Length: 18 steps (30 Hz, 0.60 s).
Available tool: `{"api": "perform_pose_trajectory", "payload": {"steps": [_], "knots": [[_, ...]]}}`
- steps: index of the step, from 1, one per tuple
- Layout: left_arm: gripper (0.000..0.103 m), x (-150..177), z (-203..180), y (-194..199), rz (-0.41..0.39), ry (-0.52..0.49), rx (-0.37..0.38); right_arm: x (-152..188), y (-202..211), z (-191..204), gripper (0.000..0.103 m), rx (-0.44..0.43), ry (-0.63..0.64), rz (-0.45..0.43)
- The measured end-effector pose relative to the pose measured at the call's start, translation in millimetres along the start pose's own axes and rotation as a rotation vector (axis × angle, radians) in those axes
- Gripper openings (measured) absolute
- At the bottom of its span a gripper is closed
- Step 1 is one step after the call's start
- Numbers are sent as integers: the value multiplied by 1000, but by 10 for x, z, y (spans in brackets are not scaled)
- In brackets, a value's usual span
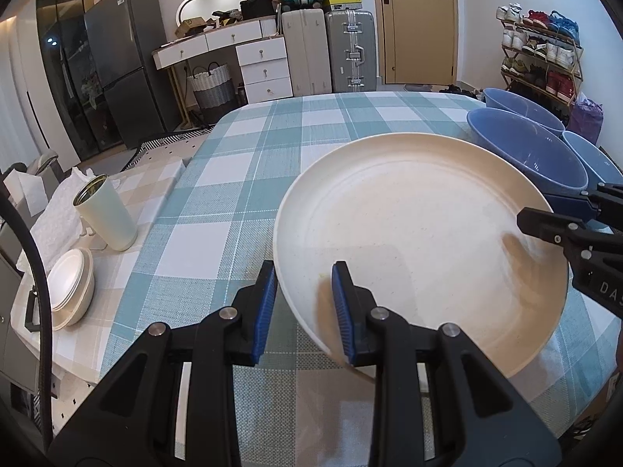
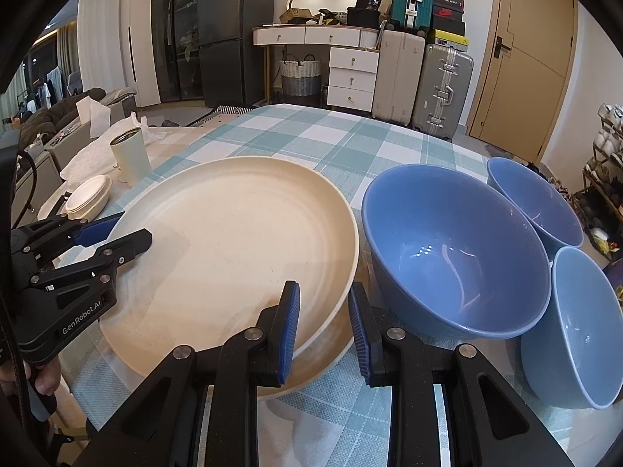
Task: Organize plates and bowls
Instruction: 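Carry the cream plate with the left tool past the blue bowls while the right tool carries its plate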
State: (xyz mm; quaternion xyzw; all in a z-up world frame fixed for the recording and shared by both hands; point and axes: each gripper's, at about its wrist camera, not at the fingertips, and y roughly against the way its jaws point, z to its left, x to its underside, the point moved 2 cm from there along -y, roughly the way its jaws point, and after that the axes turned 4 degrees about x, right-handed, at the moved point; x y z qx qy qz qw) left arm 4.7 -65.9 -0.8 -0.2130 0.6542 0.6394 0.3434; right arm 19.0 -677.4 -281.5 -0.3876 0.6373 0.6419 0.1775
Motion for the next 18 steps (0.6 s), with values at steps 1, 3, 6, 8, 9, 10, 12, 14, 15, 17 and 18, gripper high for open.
{"api": "perform_pose_trajectory", "payload": {"steps": [1,3,6,8,9,10,12,14,15,17,18], "knots": [[25,10,-2,-26,4,-3,-1,10,-13,4,26,4,2,2],[25,26,-12,-65,4,-12,-10,29,-46,12,26,9,6,7],[25,41,-14,-135,8,-24,-22,46,-88,31,26,20,20,14],[25,43,-7,-177,10,-27,-21,45,-114,45,26,25,25,17],[25,43,-5,-195,9,-29,-20,48,-120,37,26,27,25,16],[25,44,-5,-214,10,-30,-17,52,-126,35,26,30,26,16],[25,45,-9,-250,11,-39,-19,64,-140,30,26,40,29,17],[25,52,-25,-272,10,-49,-26,80,-156,29,26,46,31,19],[25,52,-22,-289,9,-52,-27,88,-169,30,26,48,32,21],[25,52,-22,-325,11,-57,-31,110,-190,32,26,53,35,25],[25,53,-26,-344,14,-61,-35,119,-206,36,26,55,37,29]]}}
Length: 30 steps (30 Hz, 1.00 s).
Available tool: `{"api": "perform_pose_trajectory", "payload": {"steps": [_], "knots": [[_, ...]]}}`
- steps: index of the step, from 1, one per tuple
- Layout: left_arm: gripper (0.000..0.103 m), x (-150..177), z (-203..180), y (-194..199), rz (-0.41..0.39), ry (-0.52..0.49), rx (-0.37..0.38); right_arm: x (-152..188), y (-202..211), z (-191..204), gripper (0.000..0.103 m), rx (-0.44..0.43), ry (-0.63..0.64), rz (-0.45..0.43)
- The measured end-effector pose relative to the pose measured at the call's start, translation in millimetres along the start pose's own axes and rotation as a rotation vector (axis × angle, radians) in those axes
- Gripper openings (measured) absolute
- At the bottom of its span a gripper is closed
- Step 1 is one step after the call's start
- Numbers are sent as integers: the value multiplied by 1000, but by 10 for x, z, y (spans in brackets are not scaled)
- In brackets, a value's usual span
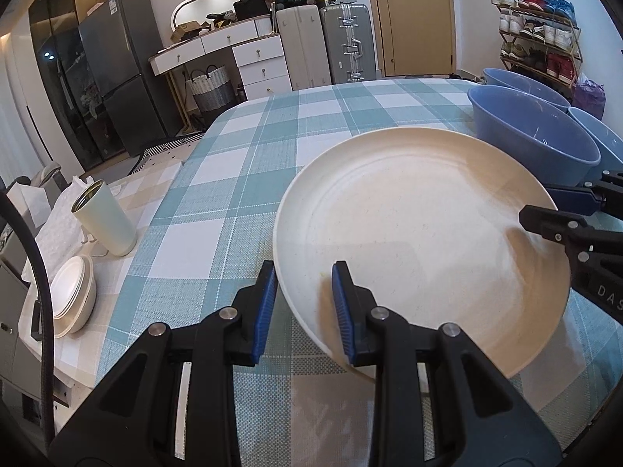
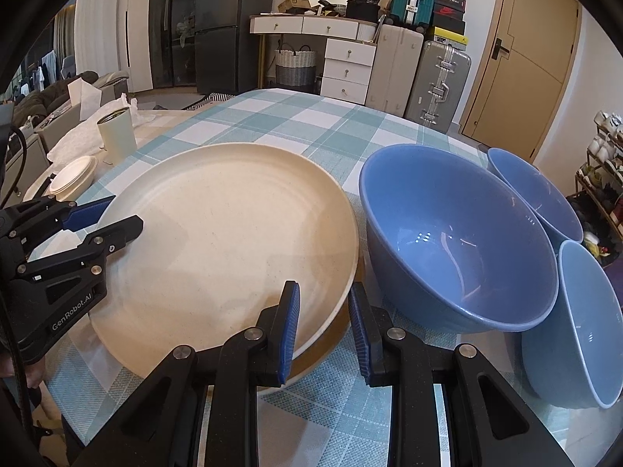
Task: Organize plates and bowls
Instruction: 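Carry the cream plate with the left tool past the blue bowls while the right tool carries its plate, then lower the plate onto the plate stack and open the left tool while the right tool releases its plate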
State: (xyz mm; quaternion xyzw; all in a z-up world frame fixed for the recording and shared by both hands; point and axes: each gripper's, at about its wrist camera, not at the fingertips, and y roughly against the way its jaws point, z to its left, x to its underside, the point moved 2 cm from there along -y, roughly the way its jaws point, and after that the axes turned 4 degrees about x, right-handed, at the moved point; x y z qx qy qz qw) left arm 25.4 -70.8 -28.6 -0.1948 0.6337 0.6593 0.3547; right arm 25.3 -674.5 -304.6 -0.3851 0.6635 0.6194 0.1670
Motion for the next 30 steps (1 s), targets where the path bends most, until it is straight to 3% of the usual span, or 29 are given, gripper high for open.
{"api": "perform_pose_trajectory", "payload": {"steps": [11,30], "knots": [[26,28,-125,-107,0,-38,-6,91,-49,-17,26,47,18,0],[29,81,-192,-238,23,-43,14,117,-155,-17,28,42,23,15]]}}
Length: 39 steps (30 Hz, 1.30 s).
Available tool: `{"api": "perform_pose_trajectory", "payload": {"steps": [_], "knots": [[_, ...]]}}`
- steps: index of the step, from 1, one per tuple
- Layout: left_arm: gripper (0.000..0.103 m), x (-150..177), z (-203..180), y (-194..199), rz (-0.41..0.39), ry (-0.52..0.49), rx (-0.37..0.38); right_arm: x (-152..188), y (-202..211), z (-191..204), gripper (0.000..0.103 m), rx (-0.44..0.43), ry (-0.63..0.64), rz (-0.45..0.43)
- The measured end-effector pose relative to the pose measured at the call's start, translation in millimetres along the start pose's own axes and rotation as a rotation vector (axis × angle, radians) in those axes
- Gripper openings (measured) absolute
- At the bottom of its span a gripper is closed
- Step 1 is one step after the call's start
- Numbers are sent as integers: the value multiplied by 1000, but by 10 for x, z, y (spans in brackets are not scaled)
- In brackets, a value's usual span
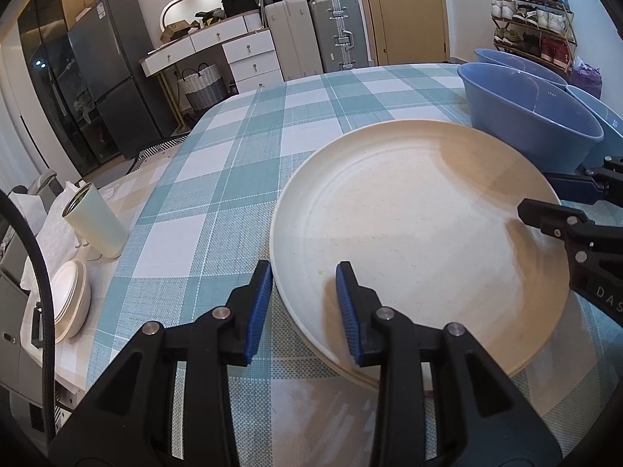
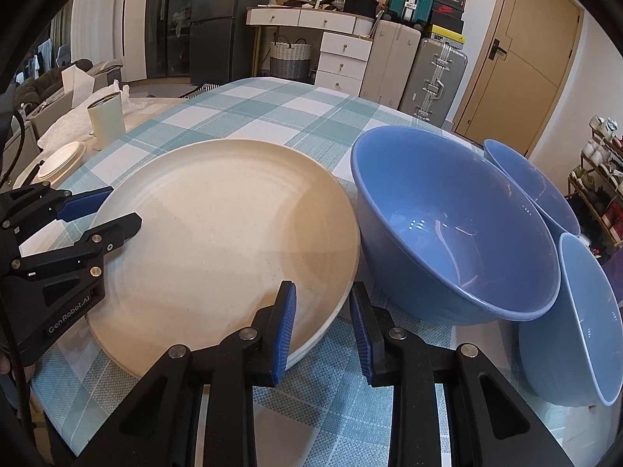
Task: Organize plates and bowls
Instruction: 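Lower the plate onto the plate stack and open the left tool while the right tool releases its plate, then move the left tool toward a blue bowl while the right tool approaches another blue bowl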
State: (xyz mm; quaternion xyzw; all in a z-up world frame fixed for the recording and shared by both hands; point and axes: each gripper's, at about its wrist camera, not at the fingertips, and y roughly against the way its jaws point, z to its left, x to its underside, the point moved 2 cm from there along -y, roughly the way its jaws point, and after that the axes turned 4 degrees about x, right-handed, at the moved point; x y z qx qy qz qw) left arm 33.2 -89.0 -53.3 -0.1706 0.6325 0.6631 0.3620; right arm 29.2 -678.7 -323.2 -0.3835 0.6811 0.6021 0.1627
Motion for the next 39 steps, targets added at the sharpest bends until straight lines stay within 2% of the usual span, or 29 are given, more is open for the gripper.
{"api": "perform_pose_trajectory", "payload": {"steps": [3,6,8,9,10,11,15,17,18,19,20,28,39], "knots": [[35,3,15,10,3,9,20,1,-4,2,30,-9,0,3],[52,5,53,30,12,42,65,7,-1,8,33,-21,-2,11],[68,-3,72,57,0,48,77,8,1,11,35,-29,-5,15],[71,-6,78,81,-6,49,80,11,10,17,36,-32,-4,17],[76,-13,84,100,-11,50,86,13,17,23,41,-37,-3,17],[76,-20,92,111,-13,52,90,16,23,30,48,-40,-3,18],[79,-36,113,169,-15,63,93,42,102,44,58,-51,-5,6],[83,-47,134,203,-20,74,104,51,144,44,73,-64,-10,1],[84,-49,145,226,-23,80,110,57,172,40,76,-77,-16,-3],[88,-55,152,252,-28,86,115,62,199,37,80,-91,-23,-7],[100,-64,162,273,-30,92,122,61,226,34,82,-101,-31,-12],[101,-115,163,487,-67,90,119,59,426,91,92,-81,0,-41],[101,-340,53,729,-96,85,191,-70,854,-173,99,-50,-20,-111]]}}
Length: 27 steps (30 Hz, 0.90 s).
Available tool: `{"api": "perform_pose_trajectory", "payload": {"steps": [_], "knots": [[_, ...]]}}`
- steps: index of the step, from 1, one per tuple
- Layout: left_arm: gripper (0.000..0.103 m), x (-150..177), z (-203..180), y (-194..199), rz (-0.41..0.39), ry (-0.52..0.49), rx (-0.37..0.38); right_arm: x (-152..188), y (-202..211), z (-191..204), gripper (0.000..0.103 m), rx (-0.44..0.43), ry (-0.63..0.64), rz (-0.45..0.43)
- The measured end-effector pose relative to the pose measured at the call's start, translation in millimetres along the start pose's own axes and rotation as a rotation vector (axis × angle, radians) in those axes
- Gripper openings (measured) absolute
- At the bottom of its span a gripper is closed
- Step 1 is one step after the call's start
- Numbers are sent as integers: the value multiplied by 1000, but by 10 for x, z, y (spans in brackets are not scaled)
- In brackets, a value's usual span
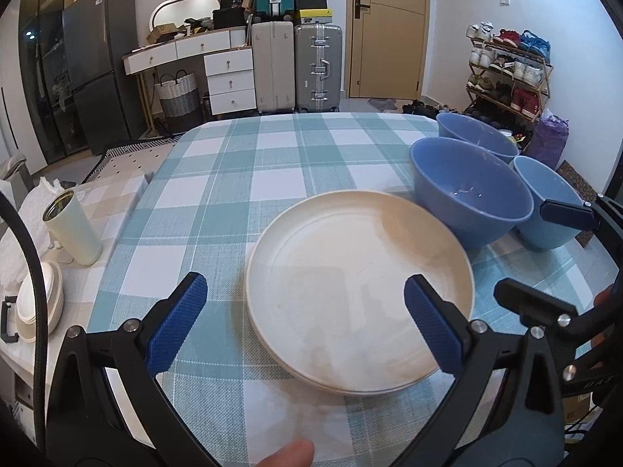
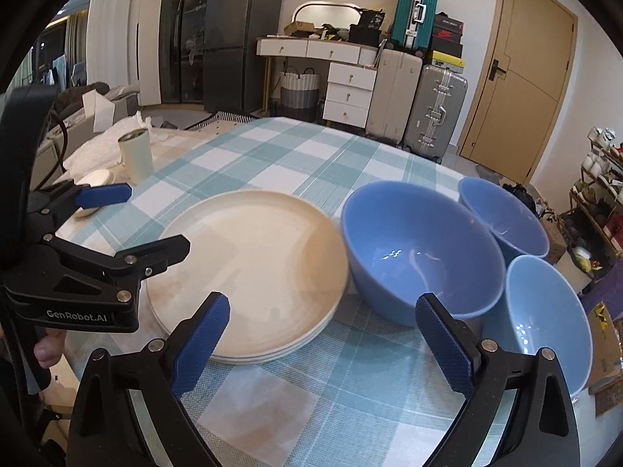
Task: Organize plates and bowls
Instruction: 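Move the left tool toward a blue bowl while the right tool approaches another blue bowl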
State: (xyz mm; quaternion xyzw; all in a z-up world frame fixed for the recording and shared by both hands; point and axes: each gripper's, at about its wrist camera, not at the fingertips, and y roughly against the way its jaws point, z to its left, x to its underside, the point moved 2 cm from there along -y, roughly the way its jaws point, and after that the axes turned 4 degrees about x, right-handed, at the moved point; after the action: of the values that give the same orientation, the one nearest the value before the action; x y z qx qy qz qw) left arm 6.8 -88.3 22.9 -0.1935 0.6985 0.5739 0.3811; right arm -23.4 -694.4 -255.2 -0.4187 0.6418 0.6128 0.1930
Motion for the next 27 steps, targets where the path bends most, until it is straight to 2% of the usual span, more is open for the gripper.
{"api": "perform_pose_trajectory", "payload": {"steps": [9,14,27], "knots": [[101,-326,-365,159,-44,-46,46,-143,353,-512,102,13,-63,-45],[101,-519,-624,225,-64,-72,98,-227,542,-856,102,42,-117,-61],[101,-1027,-1176,51,-59,-132,160,-409,912,-1723,102,92,-230,-107]]}}
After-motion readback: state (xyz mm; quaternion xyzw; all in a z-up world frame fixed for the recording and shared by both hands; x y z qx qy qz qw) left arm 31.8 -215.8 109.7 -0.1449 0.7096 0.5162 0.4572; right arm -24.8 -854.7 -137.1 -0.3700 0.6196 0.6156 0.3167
